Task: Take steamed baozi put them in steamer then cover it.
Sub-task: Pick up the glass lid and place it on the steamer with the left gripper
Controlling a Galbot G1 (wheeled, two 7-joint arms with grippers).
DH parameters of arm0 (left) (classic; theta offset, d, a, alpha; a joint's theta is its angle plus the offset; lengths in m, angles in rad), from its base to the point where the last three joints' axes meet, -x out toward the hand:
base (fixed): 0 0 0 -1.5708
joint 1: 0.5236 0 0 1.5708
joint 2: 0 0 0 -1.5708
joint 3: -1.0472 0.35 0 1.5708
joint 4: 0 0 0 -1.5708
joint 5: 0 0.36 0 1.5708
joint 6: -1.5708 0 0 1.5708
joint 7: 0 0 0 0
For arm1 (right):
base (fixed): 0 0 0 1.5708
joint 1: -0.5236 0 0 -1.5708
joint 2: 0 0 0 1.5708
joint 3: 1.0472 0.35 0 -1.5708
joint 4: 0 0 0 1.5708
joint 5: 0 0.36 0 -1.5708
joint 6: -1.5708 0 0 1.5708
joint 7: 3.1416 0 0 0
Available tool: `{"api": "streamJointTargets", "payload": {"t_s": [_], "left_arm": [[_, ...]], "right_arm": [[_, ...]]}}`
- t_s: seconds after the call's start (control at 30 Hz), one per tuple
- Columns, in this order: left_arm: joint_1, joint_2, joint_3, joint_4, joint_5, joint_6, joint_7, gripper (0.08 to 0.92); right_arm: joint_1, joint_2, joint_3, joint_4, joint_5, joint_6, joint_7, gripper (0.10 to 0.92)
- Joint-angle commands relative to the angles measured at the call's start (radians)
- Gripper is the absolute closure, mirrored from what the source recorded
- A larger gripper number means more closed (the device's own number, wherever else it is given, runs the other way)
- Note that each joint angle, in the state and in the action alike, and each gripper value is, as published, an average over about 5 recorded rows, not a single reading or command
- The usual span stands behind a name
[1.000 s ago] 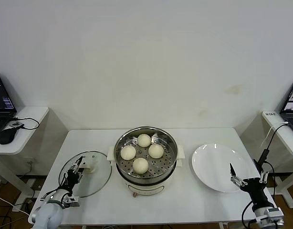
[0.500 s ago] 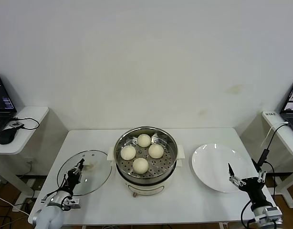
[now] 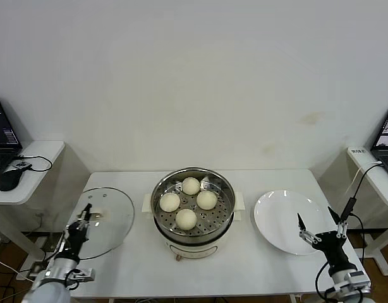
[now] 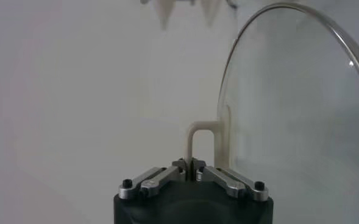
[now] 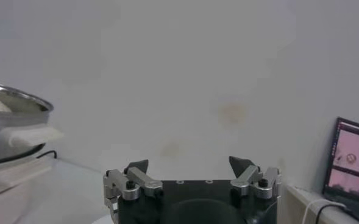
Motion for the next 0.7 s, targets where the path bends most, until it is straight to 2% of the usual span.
{"api": "streamJointTargets", "payload": {"t_s": [0.03,0.17,0.33,0.57,0.7], "left_arm": [[0.156,0.042,-0.131,-0.354,-0.039,0.130,0.186,0.876],[0.155,0.078,-0.086,-0.450,-0.091,0.169,0.232,0.876],[0.118,0.148,0.054,-0.499,-0.190,0.231,0.240,0.876],[-0.008,0.192,0.233,-0.465,-0.158,0.279,0.249,0.876],[-0.103,0.179,0.331,-0.428,-0.110,0.307,0.272,0.876]], "right_arm": [[0.011,0.001,-0.020,0.006,0.001,-0.002,0.002,0.203],[0.017,0.009,-0.053,-0.011,-0.015,0.012,0.006,0.202],[0.028,0.031,-0.080,-0.039,-0.054,0.031,0.016,0.203],[0.033,0.083,-0.107,-0.052,-0.176,0.039,0.043,0.202],[0.048,0.115,-0.128,-0.068,-0.269,0.039,0.070,0.203]]}}
